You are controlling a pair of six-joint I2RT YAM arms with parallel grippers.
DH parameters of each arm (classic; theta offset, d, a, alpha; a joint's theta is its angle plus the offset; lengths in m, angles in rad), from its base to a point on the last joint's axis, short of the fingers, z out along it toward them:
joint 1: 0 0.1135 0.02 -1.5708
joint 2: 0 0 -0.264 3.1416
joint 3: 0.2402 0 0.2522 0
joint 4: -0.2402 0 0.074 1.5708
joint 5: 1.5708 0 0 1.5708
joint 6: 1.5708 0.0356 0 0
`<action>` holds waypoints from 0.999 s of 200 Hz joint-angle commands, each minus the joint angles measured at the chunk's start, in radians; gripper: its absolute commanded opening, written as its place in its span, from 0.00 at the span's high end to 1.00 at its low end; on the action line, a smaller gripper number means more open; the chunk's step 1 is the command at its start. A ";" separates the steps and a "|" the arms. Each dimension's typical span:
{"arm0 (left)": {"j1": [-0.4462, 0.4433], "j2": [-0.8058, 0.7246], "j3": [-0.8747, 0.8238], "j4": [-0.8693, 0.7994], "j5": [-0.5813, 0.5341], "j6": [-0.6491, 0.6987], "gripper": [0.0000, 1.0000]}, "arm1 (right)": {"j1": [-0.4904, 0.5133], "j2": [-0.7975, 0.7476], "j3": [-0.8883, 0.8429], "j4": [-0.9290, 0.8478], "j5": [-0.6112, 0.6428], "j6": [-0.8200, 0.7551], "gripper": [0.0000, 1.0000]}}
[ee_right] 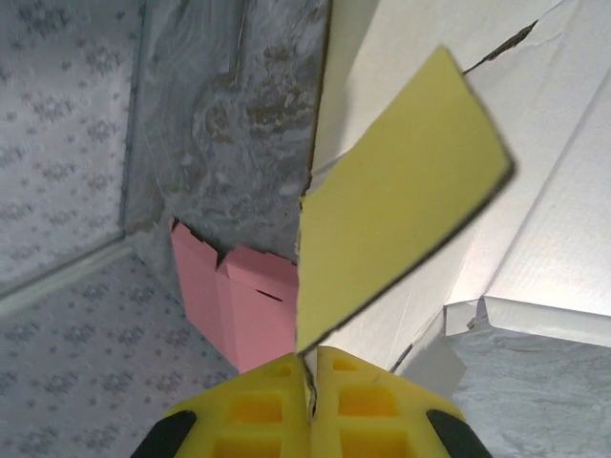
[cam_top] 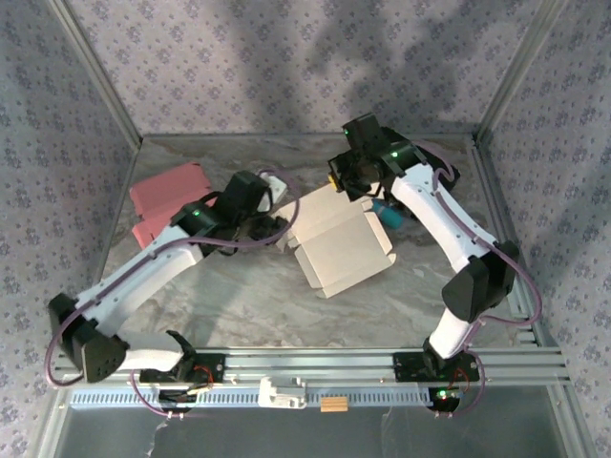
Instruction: Fold the paper box
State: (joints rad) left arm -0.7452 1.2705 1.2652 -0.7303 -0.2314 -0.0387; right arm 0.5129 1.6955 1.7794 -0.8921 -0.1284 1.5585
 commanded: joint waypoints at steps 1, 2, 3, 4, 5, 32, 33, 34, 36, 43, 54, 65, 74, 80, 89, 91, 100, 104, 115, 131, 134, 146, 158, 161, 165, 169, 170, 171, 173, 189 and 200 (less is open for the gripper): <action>0.018 -0.066 -0.067 0.083 0.041 -0.134 0.19 | -0.037 -0.050 -0.036 -0.013 -0.039 0.110 1.00; 0.018 -0.068 -0.068 0.084 0.044 -0.137 0.19 | -0.039 -0.052 -0.036 -0.009 -0.039 0.113 1.00; 0.017 -0.069 -0.072 0.086 0.046 -0.139 0.19 | -0.039 -0.053 -0.039 -0.007 -0.039 0.115 1.00; 0.017 -0.071 -0.076 0.089 0.049 -0.142 0.19 | -0.041 -0.054 -0.042 -0.005 -0.038 0.118 1.00; 0.017 -0.073 -0.082 0.090 0.052 -0.144 0.19 | -0.041 -0.055 -0.044 -0.003 -0.039 0.121 1.00; 0.015 -0.106 -0.177 0.150 0.026 -0.194 0.18 | -0.064 -0.061 -0.086 0.054 -0.082 0.173 1.00; 0.015 -0.107 -0.182 0.153 0.025 -0.194 0.18 | -0.065 -0.061 -0.087 0.055 -0.083 0.174 1.00; 0.015 -0.107 -0.184 0.156 0.024 -0.194 0.18 | -0.066 -0.060 -0.087 0.055 -0.085 0.175 1.00; 0.015 -0.108 -0.190 0.163 0.019 -0.194 0.18 | -0.066 -0.060 -0.088 0.056 -0.086 0.178 1.00; 0.015 -0.105 -0.208 0.186 0.010 -0.196 0.18 | -0.071 -0.060 -0.091 0.056 -0.092 0.183 1.00; 0.020 -0.087 -0.216 0.211 0.003 -0.195 0.17 | -0.075 -0.063 -0.093 0.055 -0.095 0.186 1.00; 0.035 -0.053 -0.199 0.215 0.005 -0.204 0.15 | -0.081 -0.066 -0.095 0.055 -0.094 0.186 1.00; 0.054 -0.024 -0.184 0.218 0.026 -0.215 0.15 | -0.084 -0.070 -0.099 0.052 -0.094 0.186 1.00; 0.062 -0.005 -0.176 0.228 0.033 -0.219 0.16 | -0.086 -0.073 -0.103 0.053 -0.096 0.186 1.00; 0.073 0.014 -0.173 0.245 0.038 -0.222 0.16 | -0.090 -0.077 -0.110 0.056 -0.098 0.186 1.00; 0.075 0.018 -0.173 0.250 0.039 -0.222 0.16 | -0.091 -0.077 -0.112 0.056 -0.098 0.186 1.00; 0.088 0.028 -0.178 0.279 0.058 -0.225 0.17 | -0.095 -0.082 -0.118 0.060 -0.103 0.186 1.00; 0.095 0.033 -0.181 0.290 0.073 -0.225 0.18 | -0.095 -0.084 -0.122 0.061 -0.106 0.187 1.00; 0.102 0.046 -0.183 0.316 0.105 -0.225 0.21 | -0.098 -0.090 -0.134 0.067 -0.109 0.189 1.00; 0.104 0.065 -0.175 0.323 0.132 -0.222 0.30 | -0.100 -0.096 -0.147 0.070 -0.110 0.190 1.00; 0.104 0.070 -0.173 0.324 0.138 -0.221 0.32 | -0.100 -0.098 -0.148 0.072 -0.111 0.190 1.00; 0.104 0.077 -0.171 0.330 0.163 -0.223 0.40 | -0.102 -0.102 -0.158 0.081 -0.115 0.192 1.00; 0.104 0.078 -0.183 0.353 0.190 -0.225 0.44 | -0.104 -0.100 -0.163 0.086 -0.124 0.193 1.00; 0.104 0.078 -0.186 0.358 0.197 -0.226 0.45 | -0.105 -0.099 -0.163 0.086 -0.126 0.194 1.00; 0.104 0.079 -0.190 0.364 0.204 -0.227 0.47 | -0.105 -0.098 -0.164 0.087 -0.127 0.193 1.00; 0.105 0.079 -0.192 0.369 0.209 -0.227 0.50 | -0.105 -0.097 -0.164 0.087 -0.127 0.193 1.00; 0.105 0.079 -0.193 0.370 0.210 -0.227 0.50 | -0.105 -0.097 -0.164 0.089 -0.128 0.193 1.00; 0.104 0.079 -0.194 0.372 0.212 -0.228 0.51 | -0.105 -0.096 -0.164 0.089 -0.129 0.193 1.00; 0.105 0.079 -0.194 0.373 0.213 -0.229 0.52 | -0.105 -0.096 -0.164 0.089 -0.128 0.193 1.00; 0.105 0.084 -0.195 0.369 0.212 -0.236 0.60 | -0.106 -0.097 -0.169 0.093 -0.128 0.194 1.00; 0.104 0.084 -0.191 0.364 0.213 -0.237 0.68 | -0.108 -0.097 -0.171 0.096 -0.129 0.195 1.00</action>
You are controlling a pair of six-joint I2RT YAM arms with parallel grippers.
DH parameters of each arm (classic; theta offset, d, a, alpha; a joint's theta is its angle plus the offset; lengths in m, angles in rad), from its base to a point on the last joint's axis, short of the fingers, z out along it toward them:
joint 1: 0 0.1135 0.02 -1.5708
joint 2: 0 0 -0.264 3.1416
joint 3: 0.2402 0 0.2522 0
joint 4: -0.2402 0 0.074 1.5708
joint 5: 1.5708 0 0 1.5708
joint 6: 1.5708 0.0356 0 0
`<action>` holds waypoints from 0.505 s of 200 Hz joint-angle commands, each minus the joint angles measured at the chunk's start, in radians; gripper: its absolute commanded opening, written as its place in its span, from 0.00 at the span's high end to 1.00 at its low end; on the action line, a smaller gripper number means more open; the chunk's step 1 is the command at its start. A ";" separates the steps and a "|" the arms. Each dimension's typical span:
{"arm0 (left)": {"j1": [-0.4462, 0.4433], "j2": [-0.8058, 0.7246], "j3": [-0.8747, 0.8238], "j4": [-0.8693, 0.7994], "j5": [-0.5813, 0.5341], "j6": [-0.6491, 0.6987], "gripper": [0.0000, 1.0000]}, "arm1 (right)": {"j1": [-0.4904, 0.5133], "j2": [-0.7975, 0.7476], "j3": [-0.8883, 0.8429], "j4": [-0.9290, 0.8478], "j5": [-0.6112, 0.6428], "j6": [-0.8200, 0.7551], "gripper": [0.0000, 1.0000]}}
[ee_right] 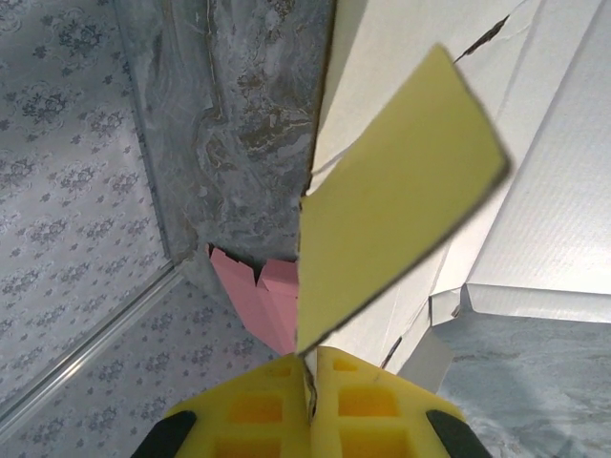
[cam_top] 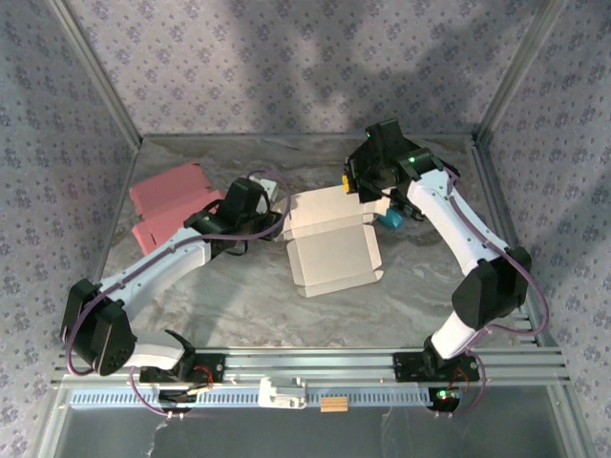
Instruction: Fold the paper box
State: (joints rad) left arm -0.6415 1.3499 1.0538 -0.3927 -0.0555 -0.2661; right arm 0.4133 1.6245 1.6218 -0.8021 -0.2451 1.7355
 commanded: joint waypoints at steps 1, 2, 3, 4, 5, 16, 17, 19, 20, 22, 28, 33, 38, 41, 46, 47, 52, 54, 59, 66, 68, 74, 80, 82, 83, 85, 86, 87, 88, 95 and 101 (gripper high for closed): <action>0.000 0.006 0.020 0.026 0.037 -0.010 0.69 | -0.009 -0.025 -0.013 0.006 -0.012 0.018 1.00; 0.000 0.006 0.022 0.025 0.037 -0.010 0.70 | -0.010 -0.026 -0.013 0.006 -0.011 0.018 1.00; 0.001 0.005 0.022 0.025 0.037 -0.009 0.71 | -0.010 -0.026 -0.013 0.005 -0.012 0.018 1.00; 0.001 0.006 0.023 0.025 0.037 -0.009 0.73 | -0.010 -0.026 -0.013 0.006 -0.012 0.018 1.00; 0.000 0.007 0.023 0.024 0.037 -0.009 0.74 | -0.010 -0.026 -0.013 0.005 -0.012 0.018 1.00; 0.000 0.009 0.032 0.007 0.032 -0.008 0.89 | -0.011 -0.024 -0.013 0.008 -0.014 0.016 1.00; 0.000 0.010 0.032 0.006 0.031 -0.008 0.91 | -0.010 -0.024 -0.013 0.008 -0.014 0.016 1.00; 0.001 0.010 0.034 0.001 0.029 -0.010 0.94 | -0.012 -0.024 -0.012 0.008 -0.014 0.016 1.00; 0.001 0.010 0.035 -0.002 0.027 -0.010 0.94 | -0.011 -0.024 -0.013 0.009 -0.014 0.016 1.00; 0.000 0.011 0.038 -0.005 0.025 -0.010 0.98 | -0.011 -0.025 -0.013 0.009 -0.014 0.015 1.00; 0.000 0.012 0.047 -0.022 0.020 -0.013 1.00 | -0.012 -0.023 -0.013 0.012 -0.012 0.011 1.00; 0.000 0.011 0.052 -0.030 0.019 -0.013 1.00 | -0.011 -0.024 -0.013 0.012 -0.009 0.007 1.00; 0.001 0.009 0.055 -0.039 0.019 -0.012 1.00 | -0.011 -0.024 -0.016 0.015 -0.010 0.000 1.00; 0.000 0.007 0.057 -0.044 0.020 -0.010 1.00 | -0.012 -0.024 -0.019 0.021 -0.009 -0.006 1.00; 0.001 0.003 0.057 -0.051 0.020 -0.010 1.00 | -0.014 -0.024 -0.025 0.038 -0.011 -0.015 0.97; 0.001 0.002 0.058 -0.053 0.019 -0.010 1.00 | -0.014 -0.024 -0.027 0.041 -0.013 -0.018 0.96; 0.000 -0.003 0.059 -0.059 0.016 -0.013 1.00 | -0.015 -0.026 -0.034 0.063 -0.015 -0.029 0.89; 0.001 -0.004 0.060 -0.061 0.013 -0.013 1.00 | -0.015 -0.026 -0.036 0.069 -0.017 -0.034 0.87; -0.001 -0.009 0.063 -0.073 0.012 -0.015 1.00 | -0.015 -0.026 -0.037 0.075 -0.019 -0.046 0.81; 0.000 -0.011 0.072 -0.088 0.009 -0.014 1.00 | -0.012 -0.027 -0.031 0.067 -0.017 -0.064 0.72; -0.001 -0.012 0.075 -0.093 0.009 -0.013 1.00 | -0.012 -0.028 -0.029 0.066 -0.015 -0.071 0.70; -0.001 -0.012 0.084 -0.108 0.008 -0.012 1.00 | -0.009 -0.032 -0.020 0.058 -0.004 -0.092 0.64; -0.001 -0.010 0.095 -0.123 0.007 -0.009 1.00 | -0.002 -0.038 -0.004 0.047 0.014 -0.117 0.58; 0.000 -0.009 0.098 -0.128 0.007 -0.010 1.00 | 0.001 -0.039 0.001 0.041 0.020 -0.122 0.56; 0.000 -0.008 0.100 -0.130 0.007 -0.010 1.00 | 0.002 -0.040 0.002 0.038 0.023 -0.126 0.56; 0.000 -0.008 0.102 -0.134 0.007 -0.010 1.00 | 0.003 -0.042 0.007 0.034 0.030 -0.130 0.54; -0.001 -0.007 0.103 -0.135 0.006 -0.009 1.00 | 0.006 -0.042 0.009 0.031 0.033 -0.133 0.53; 0.000 -0.006 0.105 -0.138 0.006 -0.009 1.00 | 0.008 -0.044 0.010 0.028 0.035 -0.134 0.52; -0.001 -0.006 0.106 -0.140 0.006 -0.009 1.00 | 0.010 -0.045 0.012 0.025 0.039 -0.136 0.51; -0.001 -0.004 0.113 -0.150 0.009 -0.007 1.00 | 0.019 -0.056 0.015 0.021 0.061 -0.149 0.47; -0.001 -0.002 0.118 -0.158 0.010 -0.007 1.00 | 0.032 -0.069 0.006 0.027 0.078 -0.152 0.44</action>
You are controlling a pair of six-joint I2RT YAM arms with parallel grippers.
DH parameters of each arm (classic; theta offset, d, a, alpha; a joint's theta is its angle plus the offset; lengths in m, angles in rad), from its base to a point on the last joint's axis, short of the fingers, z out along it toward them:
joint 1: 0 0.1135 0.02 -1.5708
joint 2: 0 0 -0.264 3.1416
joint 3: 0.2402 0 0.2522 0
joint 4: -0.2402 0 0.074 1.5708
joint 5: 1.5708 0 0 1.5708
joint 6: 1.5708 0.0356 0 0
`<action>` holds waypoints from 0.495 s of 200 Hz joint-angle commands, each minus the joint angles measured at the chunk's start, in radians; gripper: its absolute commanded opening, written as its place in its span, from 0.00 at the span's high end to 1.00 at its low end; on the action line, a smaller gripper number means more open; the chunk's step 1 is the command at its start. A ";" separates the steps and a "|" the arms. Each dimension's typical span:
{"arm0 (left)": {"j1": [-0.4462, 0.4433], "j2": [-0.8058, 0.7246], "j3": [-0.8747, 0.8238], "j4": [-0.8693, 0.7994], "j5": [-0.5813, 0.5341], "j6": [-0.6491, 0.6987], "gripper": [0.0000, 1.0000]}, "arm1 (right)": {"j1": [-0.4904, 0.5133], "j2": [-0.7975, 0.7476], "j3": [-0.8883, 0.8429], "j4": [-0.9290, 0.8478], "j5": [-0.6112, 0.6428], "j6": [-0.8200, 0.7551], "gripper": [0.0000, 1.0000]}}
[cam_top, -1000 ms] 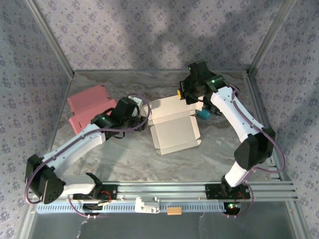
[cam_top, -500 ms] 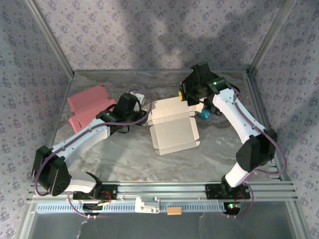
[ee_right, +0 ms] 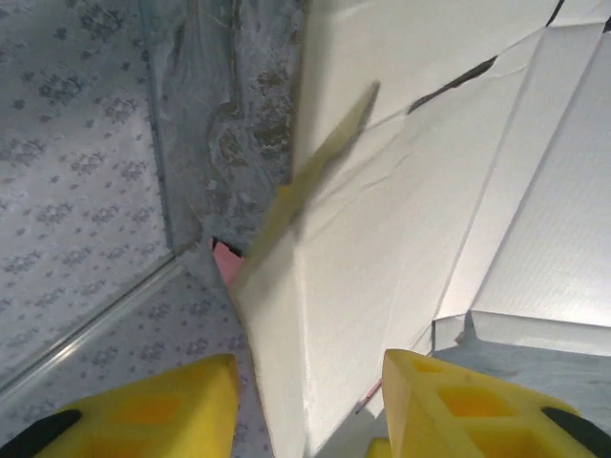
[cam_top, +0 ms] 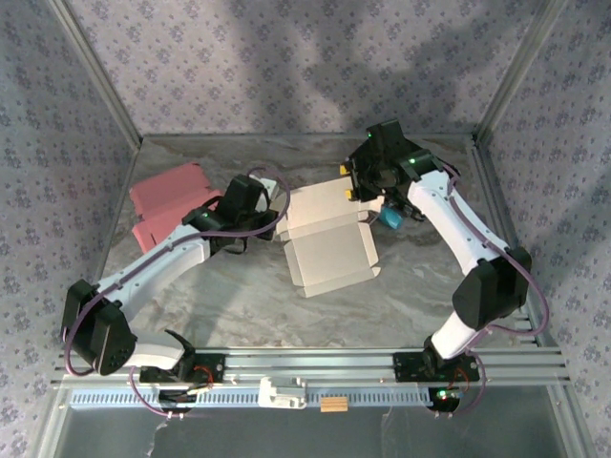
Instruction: Fold the paper box
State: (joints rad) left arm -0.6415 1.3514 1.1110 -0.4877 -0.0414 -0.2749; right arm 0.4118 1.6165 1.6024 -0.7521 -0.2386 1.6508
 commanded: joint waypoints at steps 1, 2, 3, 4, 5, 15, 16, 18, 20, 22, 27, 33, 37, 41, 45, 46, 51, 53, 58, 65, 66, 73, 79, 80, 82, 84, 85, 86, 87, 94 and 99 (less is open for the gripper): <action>-0.001 -0.002 0.062 -0.064 -0.003 0.002 1.00 | 0.036 -0.063 0.025 -0.020 0.073 -0.067 0.44; -0.001 -0.002 0.062 -0.065 -0.003 0.002 1.00 | 0.037 -0.065 0.023 -0.018 0.078 -0.067 0.43; -0.001 -0.002 0.062 -0.065 -0.003 0.002 1.00 | 0.039 -0.067 0.022 -0.015 0.081 -0.067 0.43; -0.001 -0.002 0.064 -0.066 -0.003 0.002 1.00 | 0.040 -0.068 0.020 -0.013 0.084 -0.068 0.43; -0.001 -0.002 0.064 -0.067 -0.003 0.002 1.00 | 0.043 -0.070 0.018 -0.009 0.087 -0.068 0.42; -0.001 -0.002 0.063 -0.068 -0.002 0.002 1.00 | 0.066 -0.093 -0.012 0.027 0.118 -0.058 0.40; -0.001 -0.003 0.063 -0.068 -0.002 0.002 1.00 | 0.066 -0.093 -0.012 0.027 0.118 -0.058 0.40; -0.001 -0.003 0.063 -0.068 -0.002 0.001 1.00 | 0.069 -0.096 -0.018 0.035 0.122 -0.054 0.40; -0.001 -0.003 0.062 -0.068 -0.002 0.000 1.00 | 0.074 -0.099 -0.024 0.043 0.126 -0.051 0.39; 0.000 -0.003 0.061 -0.069 0.000 0.000 1.00 | 0.079 -0.102 -0.030 0.050 0.129 -0.048 0.39; 0.000 -0.005 0.061 -0.069 0.001 0.000 1.00 | 0.089 -0.105 -0.045 0.071 0.136 -0.040 0.39; -0.001 -0.005 0.059 -0.068 0.004 0.000 1.00 | 0.097 -0.107 -0.064 0.099 0.137 -0.028 0.39; -0.001 -0.006 0.059 -0.070 0.006 0.000 1.00 | 0.102 -0.107 -0.075 0.117 0.135 -0.020 0.39; -0.001 -0.005 0.060 -0.072 0.008 0.000 1.00 | 0.106 -0.105 -0.085 0.135 0.131 -0.011 0.39; -0.001 -0.006 0.061 -0.074 0.009 0.002 1.00 | 0.109 -0.103 -0.093 0.146 0.125 -0.006 0.39; -0.001 -0.005 0.061 -0.074 0.009 0.002 1.00 | 0.108 -0.102 -0.095 0.159 0.123 -0.005 0.39; -0.001 -0.005 0.064 -0.076 0.011 0.003 1.00 | 0.114 -0.098 -0.102 0.190 0.120 0.002 0.39; 0.000 -0.003 0.064 -0.078 0.012 0.003 1.00 | 0.115 -0.095 -0.103 0.196 0.119 0.003 0.39; -0.001 -0.004 0.065 -0.083 0.012 0.005 1.00 | 0.121 -0.089 -0.103 0.206 0.119 0.006 0.40; -0.001 -0.005 0.066 -0.084 0.011 0.006 1.00 | 0.127 -0.079 -0.098 0.211 0.116 0.008 0.43; -0.001 -0.006 0.066 -0.084 0.011 0.007 1.00 | 0.128 -0.078 -0.097 0.211 0.115 0.009 0.43; -0.001 -0.009 0.064 -0.082 0.011 0.009 1.00 | 0.132 -0.063 -0.090 0.213 0.106 0.010 0.45; -0.001 -0.012 0.063 -0.082 0.009 0.009 1.00 | 0.134 -0.054 -0.084 0.213 0.101 0.009 0.47; -0.001 -0.011 0.063 -0.082 0.009 0.009 1.00 | 0.134 -0.054 -0.084 0.213 0.101 0.009 0.47; -0.001 -0.012 0.062 -0.082 0.009 0.009 1.00 | 0.134 -0.052 -0.083 0.213 0.101 0.009 0.47; -0.001 -0.012 0.061 -0.082 0.009 0.009 1.00 | 0.135 -0.048 -0.081 0.212 0.101 0.009 0.49; -0.001 -0.012 0.061 -0.082 0.009 0.009 1.00 | 0.136 -0.047 -0.080 0.210 0.101 0.009 0.49; -0.001 -0.013 0.061 -0.082 0.010 0.009 1.00 | 0.137 -0.046 -0.079 0.209 0.101 0.009 0.49; -0.001 -0.013 0.061 -0.082 0.010 0.009 1.00 | 0.138 -0.045 -0.078 0.208 0.101 0.009 0.49; -0.001 -0.015 0.060 -0.084 0.009 0.011 1.00 | 0.139 -0.036 -0.074 0.203 0.101 0.010 0.51; -0.001 -0.016 0.059 -0.083 0.009 0.011 1.00 | 0.139 -0.031 -0.075 0.206 0.098 0.010 0.51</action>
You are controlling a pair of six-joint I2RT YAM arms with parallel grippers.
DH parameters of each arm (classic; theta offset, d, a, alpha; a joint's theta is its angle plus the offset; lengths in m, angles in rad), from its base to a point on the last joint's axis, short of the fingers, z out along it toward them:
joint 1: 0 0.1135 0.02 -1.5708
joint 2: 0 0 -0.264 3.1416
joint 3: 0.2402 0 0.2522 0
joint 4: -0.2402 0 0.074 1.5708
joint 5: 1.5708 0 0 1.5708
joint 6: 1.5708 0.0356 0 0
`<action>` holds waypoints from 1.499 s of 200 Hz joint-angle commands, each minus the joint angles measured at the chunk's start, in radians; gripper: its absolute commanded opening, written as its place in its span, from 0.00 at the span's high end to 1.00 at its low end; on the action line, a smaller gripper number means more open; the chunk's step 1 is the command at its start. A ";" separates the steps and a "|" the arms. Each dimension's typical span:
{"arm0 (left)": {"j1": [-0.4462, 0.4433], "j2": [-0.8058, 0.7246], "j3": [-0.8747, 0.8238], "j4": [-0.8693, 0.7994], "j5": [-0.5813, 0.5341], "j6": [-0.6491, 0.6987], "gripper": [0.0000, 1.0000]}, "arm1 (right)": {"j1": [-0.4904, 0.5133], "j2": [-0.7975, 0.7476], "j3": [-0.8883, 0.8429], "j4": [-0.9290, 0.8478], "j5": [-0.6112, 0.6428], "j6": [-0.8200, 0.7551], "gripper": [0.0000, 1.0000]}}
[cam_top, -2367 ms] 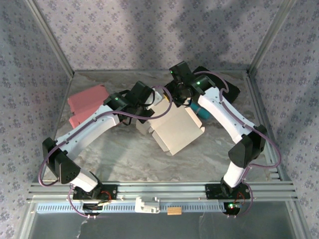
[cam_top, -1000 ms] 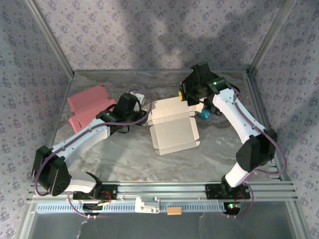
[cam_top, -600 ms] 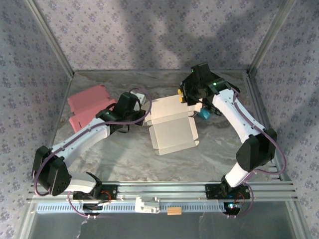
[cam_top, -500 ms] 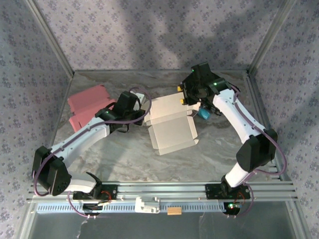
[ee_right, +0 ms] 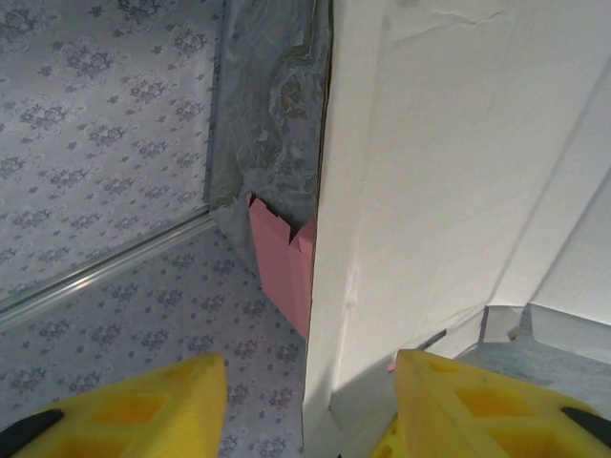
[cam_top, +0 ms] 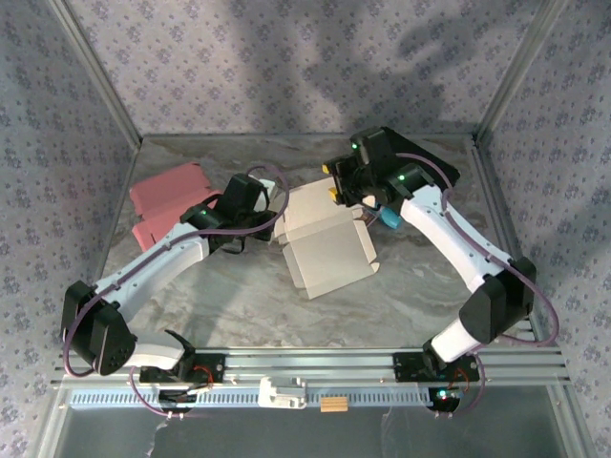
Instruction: Fold the paper box
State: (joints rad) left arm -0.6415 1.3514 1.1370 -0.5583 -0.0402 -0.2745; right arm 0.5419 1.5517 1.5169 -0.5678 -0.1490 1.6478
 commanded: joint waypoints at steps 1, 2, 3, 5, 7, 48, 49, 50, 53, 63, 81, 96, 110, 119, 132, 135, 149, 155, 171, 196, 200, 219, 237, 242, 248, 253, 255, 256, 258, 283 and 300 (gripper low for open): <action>-0.001 -0.016 0.033 -0.013 0.008 0.011 1.00 | 0.009 0.035 0.011 0.022 0.008 0.013 0.51; -0.001 -0.017 0.033 -0.013 0.008 0.011 1.00 | 0.009 0.036 0.011 0.023 0.007 0.013 0.51; -0.001 -0.018 0.033 -0.013 0.008 0.011 1.00 | 0.010 0.037 0.011 0.023 0.006 0.014 0.51; -0.001 -0.018 0.032 -0.013 0.009 0.011 1.00 | 0.008 0.039 0.011 0.026 0.004 0.014 0.51; -0.001 -0.018 0.032 -0.012 0.009 0.011 1.00 | 0.008 0.042 0.012 0.026 0.002 0.015 0.51; 0.000 -0.034 0.018 -0.005 0.009 0.014 1.00 | 0.011 0.096 0.060 -0.008 -0.022 0.013 0.60; 0.000 -0.034 0.017 -0.005 0.009 0.014 1.00 | 0.012 0.097 0.061 -0.009 -0.022 0.013 0.61; -0.001 -0.034 0.017 -0.005 0.009 0.014 1.00 | 0.013 0.099 0.062 -0.009 -0.021 0.013 0.61; 0.000 -0.034 0.018 -0.006 0.010 0.014 1.00 | 0.013 0.102 0.064 -0.010 -0.021 0.013 0.63; -0.001 -0.034 0.017 -0.004 0.010 0.014 1.00 | 0.014 0.110 0.071 -0.017 -0.021 0.014 0.64; -0.001 -0.034 0.017 -0.003 0.011 0.014 1.00 | 0.015 0.122 0.081 -0.026 -0.023 0.013 0.66; -0.001 -0.034 0.017 -0.002 0.011 0.013 1.00 | 0.013 0.131 0.086 -0.029 -0.023 0.013 0.69; -0.001 -0.034 0.017 -0.001 0.010 0.014 1.00 | 0.014 0.135 0.089 -0.029 -0.025 0.015 0.76; -0.001 -0.035 0.017 -0.003 0.011 0.014 1.00 | 0.014 0.136 0.091 -0.029 -0.021 0.016 0.78; -0.001 -0.034 0.017 -0.005 0.013 0.015 1.00 | 0.013 0.135 0.094 -0.029 -0.017 0.016 0.80; -0.001 -0.035 0.017 -0.004 0.012 0.015 1.00 | 0.013 0.134 0.093 -0.029 -0.017 0.015 0.81; -0.001 -0.037 0.016 -0.003 0.010 0.016 1.00 | 0.012 0.137 0.092 -0.029 -0.022 0.014 0.86; -0.001 -0.039 0.015 -0.003 0.010 0.018 1.00 | 0.010 0.138 0.090 -0.029 -0.023 0.015 0.88; -0.001 -0.041 0.015 -0.003 0.007 0.018 1.00 | 0.010 0.137 0.085 -0.029 -0.025 0.017 0.93; 0.000 -0.045 0.018 -0.005 0.007 0.023 1.00 | 0.007 0.133 0.082 -0.029 -0.017 0.019 1.00; 0.000 -0.047 0.018 -0.008 0.006 0.023 1.00 | 0.007 0.132 0.081 -0.029 -0.013 0.021 1.00; -0.001 -0.069 0.024 -0.021 0.018 0.016 0.76 | 0.009 0.122 0.061 -0.026 0.001 0.035 1.00; -0.001 -0.128 0.020 -0.023 0.025 -0.036 0.57 | 0.008 0.106 0.020 0.023 0.002 0.069 1.00; 0.001 -0.150 0.020 -0.023 0.024 -0.059 0.51 | 0.010 0.103 0.014 0.033 0.006 0.075 1.00; 0.003 -0.176 0.021 -0.022 0.026 -0.091 0.45 | 0.011 0.101 0.011 0.036 0.011 0.079 1.00; 0.007 -0.197 0.026 -0.021 0.029 -0.121 0.42 | 0.013 0.097 0.011 0.035 0.016 0.081 1.00; 0.007 -0.204 0.028 -0.022 0.029 -0.132 0.41 | 0.012 0.097 0.012 0.034 0.017 0.081 1.00; 0.008 -0.208 0.028 -0.021 0.031 -0.135 0.40 | 0.012 0.098 0.012 0.033 0.017 0.081 1.00; 0.010 -0.215 0.031 -0.019 0.032 -0.149 0.40 | 0.013 0.099 0.014 0.033 0.019 0.081 1.00; 0.062 -0.238 0.081 -0.037 0.066 -0.315 0.35 | 0.013 0.099 0.023 0.015 0.018 0.084 1.00; 0.103 -0.174 0.141 -0.061 0.144 -0.428 0.36 | 0.014 0.099 0.023 0.011 0.020 0.084 1.00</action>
State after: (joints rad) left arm -0.5896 1.1149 1.1934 -0.5873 0.0105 -0.4923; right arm 0.5507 1.6756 1.5360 -0.5488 -0.1520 1.7096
